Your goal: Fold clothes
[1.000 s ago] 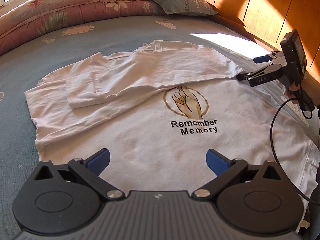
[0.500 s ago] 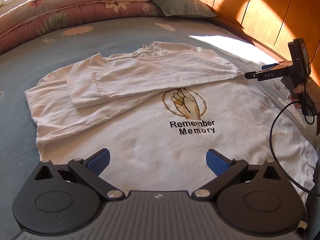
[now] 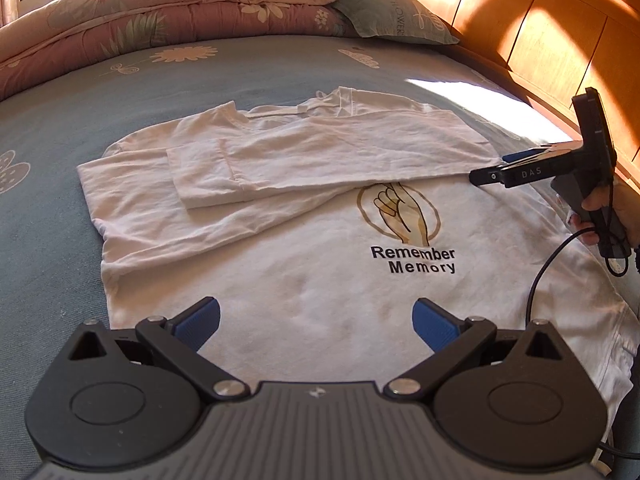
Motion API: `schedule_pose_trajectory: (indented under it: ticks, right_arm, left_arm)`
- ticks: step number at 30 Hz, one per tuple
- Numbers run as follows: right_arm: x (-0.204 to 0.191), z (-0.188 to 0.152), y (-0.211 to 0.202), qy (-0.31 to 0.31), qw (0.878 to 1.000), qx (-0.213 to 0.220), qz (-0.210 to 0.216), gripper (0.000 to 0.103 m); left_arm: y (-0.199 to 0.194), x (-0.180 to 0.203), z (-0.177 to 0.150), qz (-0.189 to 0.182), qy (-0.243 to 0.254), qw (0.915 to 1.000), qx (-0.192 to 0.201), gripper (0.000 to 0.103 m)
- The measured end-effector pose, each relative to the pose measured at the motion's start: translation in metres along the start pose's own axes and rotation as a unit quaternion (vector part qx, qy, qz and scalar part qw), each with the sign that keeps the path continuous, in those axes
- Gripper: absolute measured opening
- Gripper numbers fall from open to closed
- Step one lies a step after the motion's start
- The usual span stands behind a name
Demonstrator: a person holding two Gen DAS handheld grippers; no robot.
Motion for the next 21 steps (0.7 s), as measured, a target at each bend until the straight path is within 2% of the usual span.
schedule_pose_trajectory:
  ticks: [2, 5, 8, 11, 14, 16, 18, 21]
  right_arm:
    - [-0.001, 0.006, -0.008, 0.012, 1.0, 0.001, 0.0, 0.103]
    - [-0.022, 0.039, -0.016, 0.01, 0.998, 0.036, 0.041, 0.103]
    - [-0.06, 0.075, -0.003, 0.003, 0.992, 0.036, 0.12, 0.103]
    - [-0.106, 0.1, 0.024, -0.002, 0.977, 0.013, 0.212, 0.103]
    - [-0.152, 0.106, 0.057, -0.013, 0.962, -0.032, 0.27, 0.103]
    - [-0.178, 0.103, 0.079, -0.022, 0.955, -0.062, 0.288, 0.103]
    - [-0.198, 0.097, 0.098, -0.04, 0.958, -0.081, 0.273, 0.103]
    - [-0.217, 0.096, 0.104, -0.093, 0.96, -0.07, 0.254, 0.103]
  left_arm:
    - [-0.006, -0.006, 0.002, -0.004, -0.011, 0.9999, 0.007, 0.102]
    - [-0.016, -0.012, 0.003, -0.007, -0.016, 0.9997, 0.019, 0.102]
    - [-0.028, -0.018, 0.003, -0.006, -0.016, 0.9995, 0.028, 0.102]
    - [-0.04, -0.027, 0.005, -0.006, -0.023, 0.999, 0.039, 0.102]
    - [-0.05, -0.034, 0.005, -0.021, -0.032, 0.998, 0.049, 0.102]
    - [-0.054, -0.036, 0.004, -0.035, -0.035, 0.9975, 0.052, 0.102]
    - [-0.055, -0.036, 0.003, -0.039, -0.032, 0.9974, 0.053, 0.102]
    - [-0.055, -0.034, 0.003, -0.043, -0.03, 0.9972, 0.053, 0.102]
Point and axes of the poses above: each gripper's, at about its wrist camera, not at the fingertips, and y roughly the way its jaws point, x to its right, z to its top, the point moved 3 cm from there along y, roughly the way its jaws point, and after that the axes turned 7 degrees about x, right-handed, at the moved point
